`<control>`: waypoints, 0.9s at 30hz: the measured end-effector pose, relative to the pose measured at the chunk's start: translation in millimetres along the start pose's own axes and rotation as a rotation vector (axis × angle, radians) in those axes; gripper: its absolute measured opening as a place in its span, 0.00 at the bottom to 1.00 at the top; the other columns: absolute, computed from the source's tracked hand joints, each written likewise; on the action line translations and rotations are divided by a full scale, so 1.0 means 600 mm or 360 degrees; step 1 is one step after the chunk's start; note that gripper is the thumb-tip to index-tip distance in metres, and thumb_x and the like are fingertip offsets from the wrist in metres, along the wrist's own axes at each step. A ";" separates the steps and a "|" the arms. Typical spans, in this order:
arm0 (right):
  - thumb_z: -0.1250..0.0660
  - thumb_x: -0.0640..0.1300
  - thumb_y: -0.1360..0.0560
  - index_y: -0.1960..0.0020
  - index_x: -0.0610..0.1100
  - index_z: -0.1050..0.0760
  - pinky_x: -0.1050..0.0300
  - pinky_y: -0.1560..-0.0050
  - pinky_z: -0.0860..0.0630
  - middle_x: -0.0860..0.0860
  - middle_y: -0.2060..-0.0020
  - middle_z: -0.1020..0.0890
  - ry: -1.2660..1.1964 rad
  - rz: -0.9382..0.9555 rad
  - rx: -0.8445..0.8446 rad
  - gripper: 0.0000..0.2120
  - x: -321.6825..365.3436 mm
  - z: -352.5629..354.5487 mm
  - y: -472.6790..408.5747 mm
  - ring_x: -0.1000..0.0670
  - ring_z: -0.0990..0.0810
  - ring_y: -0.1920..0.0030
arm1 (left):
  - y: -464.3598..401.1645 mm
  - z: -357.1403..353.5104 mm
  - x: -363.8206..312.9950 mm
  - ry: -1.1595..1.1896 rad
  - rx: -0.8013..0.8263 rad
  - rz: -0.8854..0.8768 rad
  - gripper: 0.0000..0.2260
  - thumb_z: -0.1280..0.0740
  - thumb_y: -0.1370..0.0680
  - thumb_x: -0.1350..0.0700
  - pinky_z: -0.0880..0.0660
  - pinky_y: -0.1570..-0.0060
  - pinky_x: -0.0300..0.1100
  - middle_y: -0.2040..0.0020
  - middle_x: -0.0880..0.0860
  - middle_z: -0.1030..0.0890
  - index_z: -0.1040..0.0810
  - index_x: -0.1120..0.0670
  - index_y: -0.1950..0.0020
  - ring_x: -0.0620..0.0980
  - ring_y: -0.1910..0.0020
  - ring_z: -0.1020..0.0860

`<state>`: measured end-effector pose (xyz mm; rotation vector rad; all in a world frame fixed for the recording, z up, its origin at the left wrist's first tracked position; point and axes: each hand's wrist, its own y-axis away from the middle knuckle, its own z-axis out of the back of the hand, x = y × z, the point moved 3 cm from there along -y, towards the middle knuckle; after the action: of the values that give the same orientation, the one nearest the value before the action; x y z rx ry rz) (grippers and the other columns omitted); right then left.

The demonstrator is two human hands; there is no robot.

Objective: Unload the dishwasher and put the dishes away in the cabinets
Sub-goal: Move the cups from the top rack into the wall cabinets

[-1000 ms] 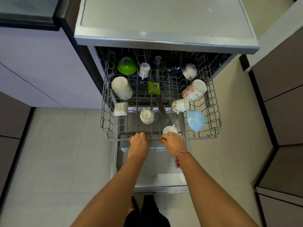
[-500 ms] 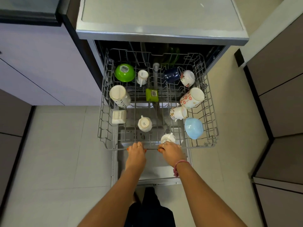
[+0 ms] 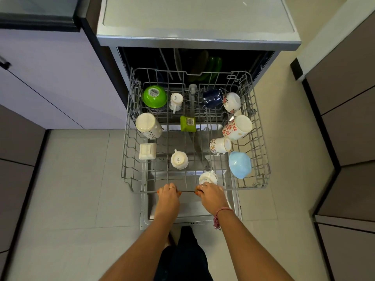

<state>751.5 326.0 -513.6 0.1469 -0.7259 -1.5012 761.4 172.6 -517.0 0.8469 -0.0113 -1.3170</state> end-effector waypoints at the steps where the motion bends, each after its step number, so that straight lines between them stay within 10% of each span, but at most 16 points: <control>1: 0.43 0.48 0.19 0.40 0.50 0.22 0.54 0.43 0.33 0.52 0.43 0.20 -0.0004 -0.0003 -0.0008 0.14 -0.002 0.000 0.000 0.49 0.24 0.42 | 0.001 0.000 -0.002 -0.0001 0.0006 -0.0006 0.11 0.44 0.18 0.53 0.34 0.41 0.43 0.41 0.54 0.29 0.30 0.57 0.39 0.51 0.41 0.34; 27: 0.34 0.47 0.24 0.45 0.47 0.19 0.50 0.36 0.31 0.50 0.46 0.17 -0.0488 -0.0074 0.0187 0.10 -0.026 0.004 -0.015 0.48 0.23 0.42 | -0.014 0.022 -0.020 -0.0412 0.0043 -0.0027 0.10 0.41 0.19 0.51 0.26 0.51 0.45 0.44 0.53 0.24 0.29 0.54 0.41 0.53 0.44 0.26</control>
<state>744.4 340.7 -521.7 0.0213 -1.0636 -1.5429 744.6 175.3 -507.1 0.6952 -0.2265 -1.4377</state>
